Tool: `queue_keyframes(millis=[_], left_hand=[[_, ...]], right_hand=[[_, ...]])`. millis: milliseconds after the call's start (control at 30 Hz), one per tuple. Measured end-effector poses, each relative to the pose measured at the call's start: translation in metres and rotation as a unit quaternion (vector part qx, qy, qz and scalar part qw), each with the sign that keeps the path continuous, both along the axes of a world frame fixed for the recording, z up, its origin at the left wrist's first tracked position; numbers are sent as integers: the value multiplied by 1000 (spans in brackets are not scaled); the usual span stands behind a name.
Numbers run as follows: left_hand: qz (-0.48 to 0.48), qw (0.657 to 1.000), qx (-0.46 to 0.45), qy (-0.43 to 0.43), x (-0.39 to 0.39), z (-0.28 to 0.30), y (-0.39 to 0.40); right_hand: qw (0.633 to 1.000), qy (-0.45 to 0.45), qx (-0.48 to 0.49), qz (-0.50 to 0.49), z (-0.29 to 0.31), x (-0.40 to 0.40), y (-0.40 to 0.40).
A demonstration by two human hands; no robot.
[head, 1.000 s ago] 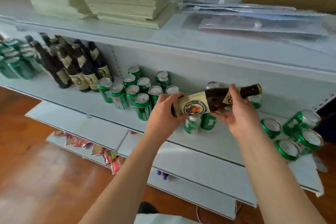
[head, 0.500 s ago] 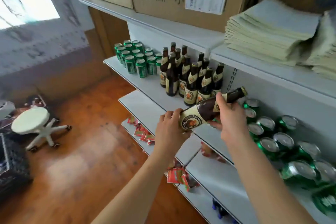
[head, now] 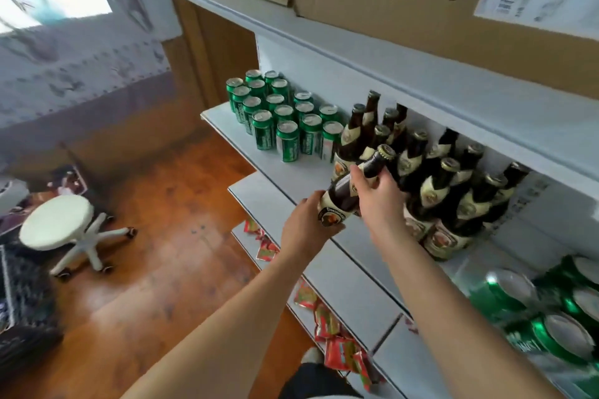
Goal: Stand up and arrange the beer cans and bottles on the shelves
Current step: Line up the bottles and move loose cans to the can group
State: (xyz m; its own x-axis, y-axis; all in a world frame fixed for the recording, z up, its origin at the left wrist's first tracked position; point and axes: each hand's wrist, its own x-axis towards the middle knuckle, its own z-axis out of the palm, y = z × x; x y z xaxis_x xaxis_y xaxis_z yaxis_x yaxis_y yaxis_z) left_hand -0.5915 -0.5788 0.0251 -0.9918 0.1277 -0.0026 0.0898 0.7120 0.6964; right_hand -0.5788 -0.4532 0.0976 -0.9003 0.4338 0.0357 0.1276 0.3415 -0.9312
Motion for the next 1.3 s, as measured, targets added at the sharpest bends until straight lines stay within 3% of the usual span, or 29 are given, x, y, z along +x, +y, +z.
queue_keyframes(millis=[233, 533, 800, 900, 967, 1133, 1200, 1300], left_hand=[[-1, 999, 1, -43, -102, -32, -30], [-77, 989, 94, -86, -206, -55, -41], [-194, 970, 48, -141, -235, -53, -28], [-145, 984, 2, -105, -205, -53, -44], [-179, 982, 46, -38, -164, -54, -54], [-467, 877, 113, 15, -66, -47, -14], [-527, 841, 120, 9, -37, -37, 17], [-567, 816, 108, -18, -2, -27, 65]], right_hand=[[998, -52, 40, 18, -23, -103, -47], [988, -75, 134, -25, -22, -181, -80], [967, -48, 90, -232, -26, -115, -88], [944, -33, 50, -326, -31, -69, -87], [914, -25, 43, -403, -32, -37, -81], [832, -14, 52, -551, -27, 52, -51], [801, -13, 61, -596, -25, 90, -38], [771, -15, 79, -632, -29, 146, -20]])
